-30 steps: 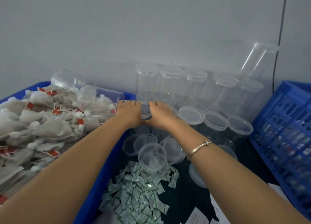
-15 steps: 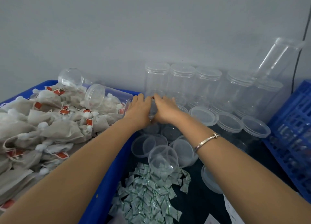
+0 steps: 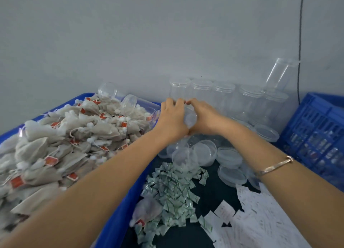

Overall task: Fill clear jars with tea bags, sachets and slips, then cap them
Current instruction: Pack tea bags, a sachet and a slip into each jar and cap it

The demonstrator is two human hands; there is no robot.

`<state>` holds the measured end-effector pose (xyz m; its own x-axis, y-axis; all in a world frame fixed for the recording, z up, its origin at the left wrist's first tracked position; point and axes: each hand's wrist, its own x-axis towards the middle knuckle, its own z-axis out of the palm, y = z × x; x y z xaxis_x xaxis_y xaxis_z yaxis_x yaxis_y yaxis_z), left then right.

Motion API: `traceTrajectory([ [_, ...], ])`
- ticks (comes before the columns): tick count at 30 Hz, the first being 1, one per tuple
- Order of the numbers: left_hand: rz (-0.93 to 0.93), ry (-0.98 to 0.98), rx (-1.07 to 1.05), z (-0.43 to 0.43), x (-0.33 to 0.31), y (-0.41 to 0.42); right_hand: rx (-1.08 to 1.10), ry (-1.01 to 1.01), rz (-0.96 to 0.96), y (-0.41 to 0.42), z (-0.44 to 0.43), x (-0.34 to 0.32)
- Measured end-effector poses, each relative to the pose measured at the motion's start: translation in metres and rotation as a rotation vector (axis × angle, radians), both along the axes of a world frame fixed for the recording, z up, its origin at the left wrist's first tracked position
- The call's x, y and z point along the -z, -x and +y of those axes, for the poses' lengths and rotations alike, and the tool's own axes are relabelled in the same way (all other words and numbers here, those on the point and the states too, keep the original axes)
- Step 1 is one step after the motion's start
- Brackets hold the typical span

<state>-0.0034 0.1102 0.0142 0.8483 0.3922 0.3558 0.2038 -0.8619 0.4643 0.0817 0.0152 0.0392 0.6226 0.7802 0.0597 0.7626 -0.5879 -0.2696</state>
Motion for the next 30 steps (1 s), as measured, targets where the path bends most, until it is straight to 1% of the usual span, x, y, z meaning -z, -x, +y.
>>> traceTrajectory([
  [3,-0.026,0.052,0.021,-0.031,0.01,0.033,-0.048,0.021,0.007,0.034,-0.037,0.0],
  [5,-0.006,0.089,0.039,-0.054,0.021,0.056,-0.081,0.073,0.013,0.057,-0.062,0.004],
  [8,0.028,0.127,0.112,-0.088,0.047,0.091,-0.096,0.243,0.041,0.087,-0.098,0.015],
  [11,-0.01,0.224,0.237,-0.113,0.08,0.127,-0.123,0.364,0.075,0.113,-0.128,0.033],
  [14,0.003,0.331,0.331,-0.122,0.107,0.153,-0.123,0.393,0.055,0.136,-0.144,0.057],
  [17,0.057,0.482,0.35,-0.123,0.129,0.161,-0.019,0.369,-0.027,0.152,-0.145,0.075],
  [18,0.021,0.56,0.342,-0.125,0.135,0.16,0.004,0.361,-0.074,0.155,-0.143,0.078],
  [20,-0.144,0.675,0.292,-0.132,0.143,0.159,0.025,0.352,-0.171,0.157,-0.14,0.08],
  [22,-0.266,0.768,0.256,-0.141,0.152,0.151,0.023,0.34,-0.216,0.16,-0.14,0.08],
  [23,-0.291,0.832,0.25,-0.146,0.155,0.147,0.019,0.336,-0.214,0.16,-0.14,0.08],
  [24,-0.312,0.853,0.223,-0.149,0.156,0.144,0.016,0.336,-0.201,0.16,-0.14,0.08],
  [25,-0.334,0.917,0.192,-0.151,0.158,0.14,0.013,0.346,-0.171,0.159,-0.141,0.079],
  [26,-0.365,0.965,0.21,-0.152,0.163,0.139,0.004,0.359,-0.131,0.157,-0.141,0.078],
  [27,-0.376,0.971,0.204,-0.152,0.166,0.138,-0.004,0.388,-0.07,0.154,-0.142,0.074],
  [30,-0.415,0.745,0.169,-0.153,0.169,0.134,-0.02,0.503,0.08,0.145,-0.141,0.055],
])
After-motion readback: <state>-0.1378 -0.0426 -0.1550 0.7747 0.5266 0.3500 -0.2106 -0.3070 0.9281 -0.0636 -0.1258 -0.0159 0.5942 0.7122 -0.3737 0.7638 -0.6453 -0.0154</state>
